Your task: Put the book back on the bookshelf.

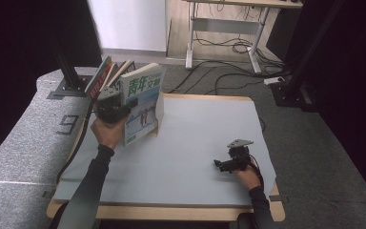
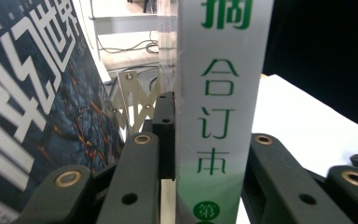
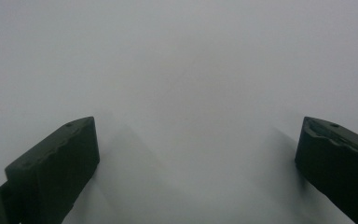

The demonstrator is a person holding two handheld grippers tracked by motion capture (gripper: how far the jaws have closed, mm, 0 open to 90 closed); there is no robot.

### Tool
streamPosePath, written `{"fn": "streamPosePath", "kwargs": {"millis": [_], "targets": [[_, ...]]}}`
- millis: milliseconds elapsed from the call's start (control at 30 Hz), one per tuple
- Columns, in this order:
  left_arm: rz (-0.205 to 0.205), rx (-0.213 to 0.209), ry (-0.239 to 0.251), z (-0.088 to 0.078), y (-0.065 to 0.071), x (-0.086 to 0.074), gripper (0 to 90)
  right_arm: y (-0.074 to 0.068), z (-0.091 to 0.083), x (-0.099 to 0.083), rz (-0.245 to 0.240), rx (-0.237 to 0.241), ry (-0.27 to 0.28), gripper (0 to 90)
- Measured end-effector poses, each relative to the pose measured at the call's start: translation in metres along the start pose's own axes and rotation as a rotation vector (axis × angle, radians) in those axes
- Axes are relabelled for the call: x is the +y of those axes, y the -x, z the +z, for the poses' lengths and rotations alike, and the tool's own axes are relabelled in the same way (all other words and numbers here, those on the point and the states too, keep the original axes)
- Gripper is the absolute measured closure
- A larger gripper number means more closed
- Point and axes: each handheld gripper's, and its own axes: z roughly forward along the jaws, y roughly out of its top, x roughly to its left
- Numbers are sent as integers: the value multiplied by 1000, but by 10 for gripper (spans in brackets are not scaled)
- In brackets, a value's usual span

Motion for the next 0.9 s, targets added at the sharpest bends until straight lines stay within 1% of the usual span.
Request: {"fn": "streamPosePath", "kwargs": {"millis": [133,233,267,333,433,567,633,667,700,733,767,800,833,867,900], "targets": [[22,7,7,9,0,-3,742,0,0,0,0,0,0,0],[32,10,5,14,1,-5,741,0,0,0,0,0,0,0],[39,5,-5,17,2,-7,741,0,0,0,-1,0,0,0],[37,-3,-15,20,1,-9,740,0,0,0,1,0,2,0],[29,-10,-13,18,0,-10,740,0,0,0,0,0,1,0],[51,-11,-47,15,-2,-11,737,0,0,0,0,-1,1,0],[58,-21,-72,14,-2,-11,736,0,0,0,0,-1,1,0],[63,-19,-84,14,-2,-11,735,0,0,0,1,0,1,0],[63,-19,-84,14,-2,-11,735,0,0,0,0,-1,1,0],[78,-13,-106,14,-1,-13,735,0,0,0,0,-1,1,0],[78,-13,-106,14,-1,-13,734,0,0,0,0,-1,1,0],[98,-8,-134,14,1,-14,734,0,0,0,0,-1,0,0],[98,-8,-134,14,1,-14,734,0,0,0,0,-1,0,0],[109,-1,-148,13,1,-16,734,0,0,0,0,-1,1,0],[105,-3,-153,12,1,-16,734,0,0,0,0,-1,1,0]]}}
